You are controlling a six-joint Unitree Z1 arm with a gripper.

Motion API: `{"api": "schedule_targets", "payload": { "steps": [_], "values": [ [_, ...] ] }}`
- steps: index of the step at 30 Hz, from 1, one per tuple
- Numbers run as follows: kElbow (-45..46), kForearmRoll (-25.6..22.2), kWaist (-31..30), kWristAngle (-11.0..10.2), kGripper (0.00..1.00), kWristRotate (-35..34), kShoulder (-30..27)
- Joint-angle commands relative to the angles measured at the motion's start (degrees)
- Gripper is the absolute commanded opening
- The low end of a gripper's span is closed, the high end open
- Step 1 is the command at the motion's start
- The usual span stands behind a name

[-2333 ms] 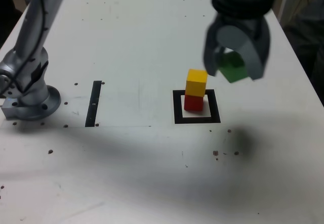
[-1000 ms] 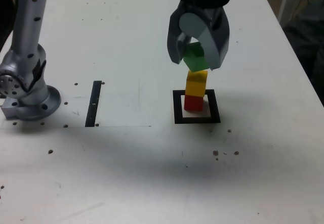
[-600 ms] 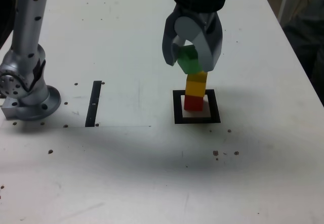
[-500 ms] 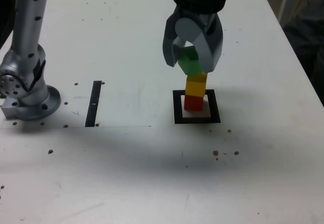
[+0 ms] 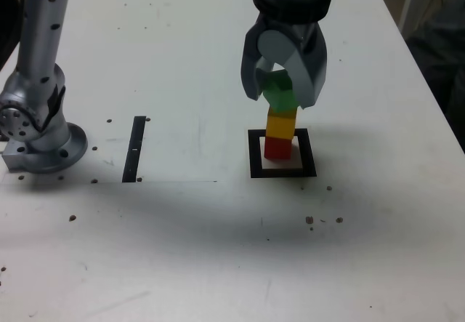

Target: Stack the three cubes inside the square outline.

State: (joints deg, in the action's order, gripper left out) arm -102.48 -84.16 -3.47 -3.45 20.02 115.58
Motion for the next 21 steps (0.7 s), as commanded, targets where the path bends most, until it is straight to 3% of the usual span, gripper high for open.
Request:
{"api": "schedule_targets", "payload": {
  "steps": [1, 9, 11, 17, 21],
  "values": [
    [0.0, 0.1, 0.4, 0.5, 0.27, 0.4, 0.8],
    [-0.5, 0.1, 0.7, 0.8, 0.45, 0.6, 1.2],
    [-0.5, 0.1, 0.7, 0.8, 0.53, 0.6, 1.3],
    [-0.3, -0.4, 0.7, 0.5, 0.93, 0.6, 1.0],
    [0.3, -0.7, 0.7, 0.5, 1.0, 0.7, 0.1]
  ]
}}
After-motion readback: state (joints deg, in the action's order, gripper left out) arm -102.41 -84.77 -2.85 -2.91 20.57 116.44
